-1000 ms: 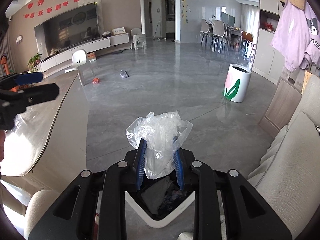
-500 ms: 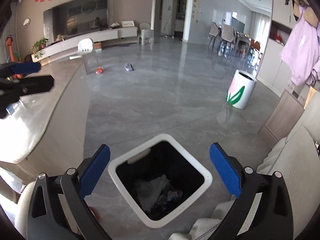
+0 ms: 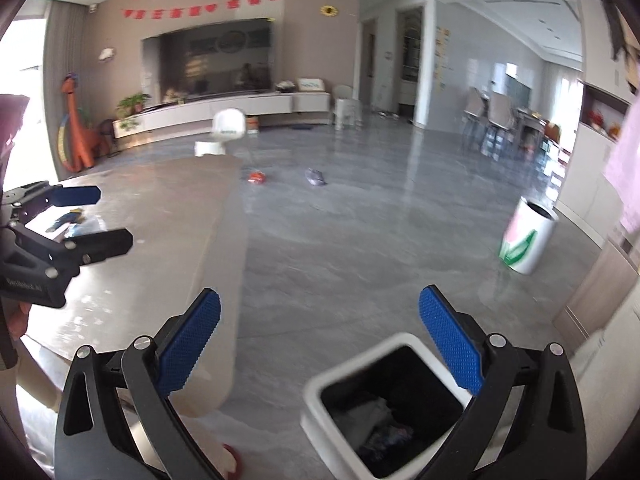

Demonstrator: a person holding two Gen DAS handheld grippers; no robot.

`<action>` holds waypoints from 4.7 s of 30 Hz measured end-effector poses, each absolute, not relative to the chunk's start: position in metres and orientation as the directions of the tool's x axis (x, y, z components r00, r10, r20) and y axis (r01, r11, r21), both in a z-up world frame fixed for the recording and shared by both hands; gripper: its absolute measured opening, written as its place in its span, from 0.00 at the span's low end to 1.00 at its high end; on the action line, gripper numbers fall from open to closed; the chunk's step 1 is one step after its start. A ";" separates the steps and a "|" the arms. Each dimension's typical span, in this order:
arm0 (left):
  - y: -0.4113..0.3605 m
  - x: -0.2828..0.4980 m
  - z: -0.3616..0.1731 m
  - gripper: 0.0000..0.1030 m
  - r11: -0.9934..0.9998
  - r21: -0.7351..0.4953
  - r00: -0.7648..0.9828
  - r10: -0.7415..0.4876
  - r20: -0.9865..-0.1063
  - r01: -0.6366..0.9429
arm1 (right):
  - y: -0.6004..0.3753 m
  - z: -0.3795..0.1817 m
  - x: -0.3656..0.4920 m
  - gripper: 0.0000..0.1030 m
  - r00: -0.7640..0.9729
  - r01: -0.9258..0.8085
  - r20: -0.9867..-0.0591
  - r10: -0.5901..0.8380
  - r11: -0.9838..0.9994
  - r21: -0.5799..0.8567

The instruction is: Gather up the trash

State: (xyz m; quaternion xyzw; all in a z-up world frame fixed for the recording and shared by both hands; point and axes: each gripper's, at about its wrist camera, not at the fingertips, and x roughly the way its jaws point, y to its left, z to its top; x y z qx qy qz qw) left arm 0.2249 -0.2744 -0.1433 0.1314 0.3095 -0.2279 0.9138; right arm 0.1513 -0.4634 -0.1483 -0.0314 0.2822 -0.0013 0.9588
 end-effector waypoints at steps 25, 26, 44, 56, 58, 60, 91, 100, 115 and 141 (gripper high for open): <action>-0.030 0.237 -0.116 0.96 0.987 0.090 0.823 -0.057 -0.565 0.131 | -0.214 -0.115 0.216 0.96 0.799 -0.431 -0.498 0.337 0.898 -0.083; -0.024 0.238 -0.117 0.96 0.989 0.085 0.823 -0.055 -0.565 0.124 | -0.207 -0.116 0.218 0.96 0.796 -0.438 -0.500 0.342 0.895 -0.085; 0.081 0.287 -0.149 0.96 0.999 0.024 0.819 -0.009 -0.574 0.027 | -0.098 -0.143 0.266 0.96 0.752 -0.522 -0.529 0.393 0.845 -0.113; 0.126 0.338 -0.201 0.96 0.997 0.039 0.780 0.075 -0.622 -0.065 | -0.063 -0.172 0.308 0.96 0.707 -0.578 -0.553 0.442 0.811 -0.090; 0.126 0.342 -0.207 0.96 0.996 0.076 0.772 0.088 -0.630 -0.052 | -0.060 -0.177 0.312 0.96 0.698 -0.589 -0.558 0.449 0.803 -0.091; 0.131 0.347 -0.213 0.96 0.997 0.065 0.756 0.072 -0.651 -0.039 | -0.057 -0.183 0.315 0.96 0.691 -0.596 -0.566 0.450 0.797 -0.094; 0.101 0.327 -0.199 0.19 0.997 -0.003 0.805 -0.069 -0.589 0.083 | -0.089 -0.217 0.340 0.96 0.706 -0.588 -0.620 0.343 0.772 -0.242; 0.093 0.329 -0.204 0.20 0.993 0.024 0.793 -0.078 -0.604 0.116 | -0.086 -0.229 0.355 0.96 0.512 -0.746 -0.711 0.483 0.660 -0.089; 0.090 0.322 -0.194 0.20 0.995 0.010 0.812 -0.075 -0.578 0.099 | -0.105 -0.216 0.342 0.87 0.481 -0.747 -0.727 0.490 0.663 -0.048; -0.134 0.252 -0.122 0.20 0.877 0.023 0.751 -0.397 -0.527 0.480 | -0.332 -0.088 0.182 0.87 0.770 -0.449 -0.551 0.321 0.887 -0.111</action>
